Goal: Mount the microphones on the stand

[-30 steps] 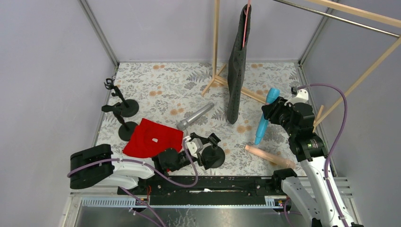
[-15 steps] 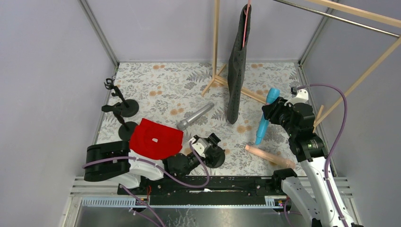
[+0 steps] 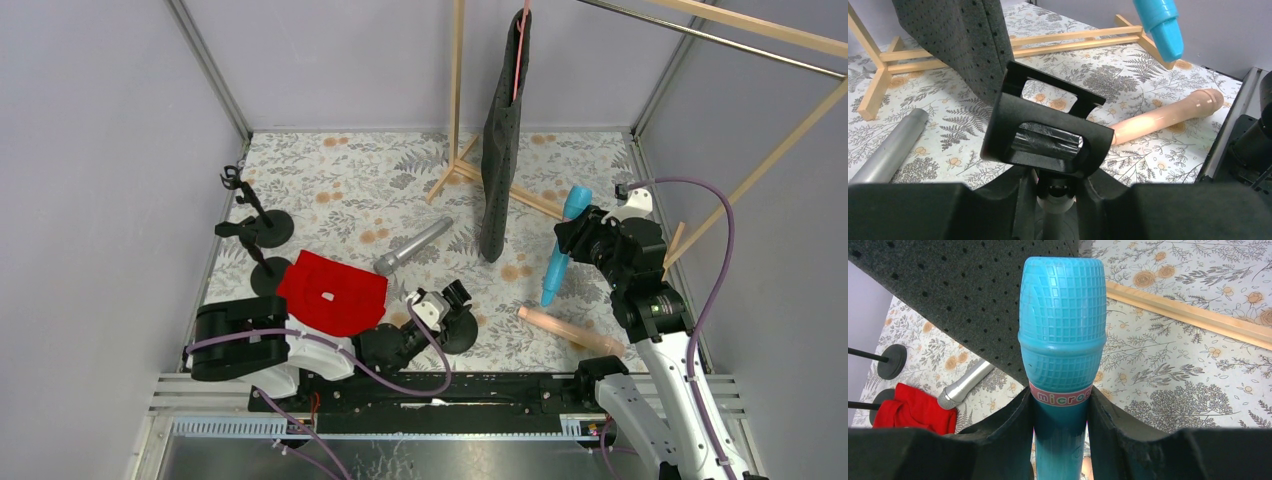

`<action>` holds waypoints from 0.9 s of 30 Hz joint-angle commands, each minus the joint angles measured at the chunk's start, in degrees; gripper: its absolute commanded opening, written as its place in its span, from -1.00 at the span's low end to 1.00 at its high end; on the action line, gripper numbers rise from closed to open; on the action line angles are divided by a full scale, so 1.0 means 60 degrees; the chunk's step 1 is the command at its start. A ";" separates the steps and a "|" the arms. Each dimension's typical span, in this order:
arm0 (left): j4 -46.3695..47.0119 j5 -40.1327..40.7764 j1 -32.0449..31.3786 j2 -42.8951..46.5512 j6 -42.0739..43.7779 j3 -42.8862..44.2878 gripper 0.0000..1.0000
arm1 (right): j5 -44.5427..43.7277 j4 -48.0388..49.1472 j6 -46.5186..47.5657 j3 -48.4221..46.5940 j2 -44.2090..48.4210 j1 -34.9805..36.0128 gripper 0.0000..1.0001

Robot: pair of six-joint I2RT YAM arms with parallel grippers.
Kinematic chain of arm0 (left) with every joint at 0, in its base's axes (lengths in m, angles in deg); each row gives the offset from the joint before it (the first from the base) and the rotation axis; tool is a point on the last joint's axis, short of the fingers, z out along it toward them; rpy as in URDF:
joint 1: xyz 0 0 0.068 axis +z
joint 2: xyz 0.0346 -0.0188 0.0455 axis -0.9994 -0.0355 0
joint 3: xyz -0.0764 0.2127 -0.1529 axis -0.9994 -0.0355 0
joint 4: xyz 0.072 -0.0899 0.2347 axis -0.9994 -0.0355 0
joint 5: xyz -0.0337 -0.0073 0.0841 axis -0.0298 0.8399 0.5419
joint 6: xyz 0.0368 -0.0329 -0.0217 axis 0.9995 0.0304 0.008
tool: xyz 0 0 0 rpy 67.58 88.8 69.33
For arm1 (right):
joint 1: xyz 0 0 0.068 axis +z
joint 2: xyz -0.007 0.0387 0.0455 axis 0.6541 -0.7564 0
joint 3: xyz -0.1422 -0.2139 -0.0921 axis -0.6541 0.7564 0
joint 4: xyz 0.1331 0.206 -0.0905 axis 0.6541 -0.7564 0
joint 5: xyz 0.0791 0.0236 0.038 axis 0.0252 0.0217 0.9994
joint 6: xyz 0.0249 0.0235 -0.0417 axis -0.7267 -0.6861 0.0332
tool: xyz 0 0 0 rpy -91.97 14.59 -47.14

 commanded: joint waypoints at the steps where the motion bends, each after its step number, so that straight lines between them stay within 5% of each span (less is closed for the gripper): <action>1: 0.0825 -0.0296 -0.0058 -0.0049 0.0177 0.0211 -0.50 | -0.0038 0.0121 0.0159 -0.0285 0.0031 -0.0046 -1.00; 9: 0.0800 -0.1243 -0.0059 0.0728 0.0942 -0.0499 -0.99 | 0.0041 0.0196 0.0082 -0.0327 0.0388 -0.0048 -1.00; 16: -0.0945 -0.2427 -0.0059 0.2087 0.2371 -0.0918 -1.00 | 0.0615 0.0500 -0.0214 -0.0330 0.1002 -0.0044 -1.00; 27: -0.2536 -0.1312 -0.0058 0.2533 0.4207 -0.0579 -1.00 | 0.2425 0.2072 0.0029 0.0239 0.2017 -0.0044 -1.00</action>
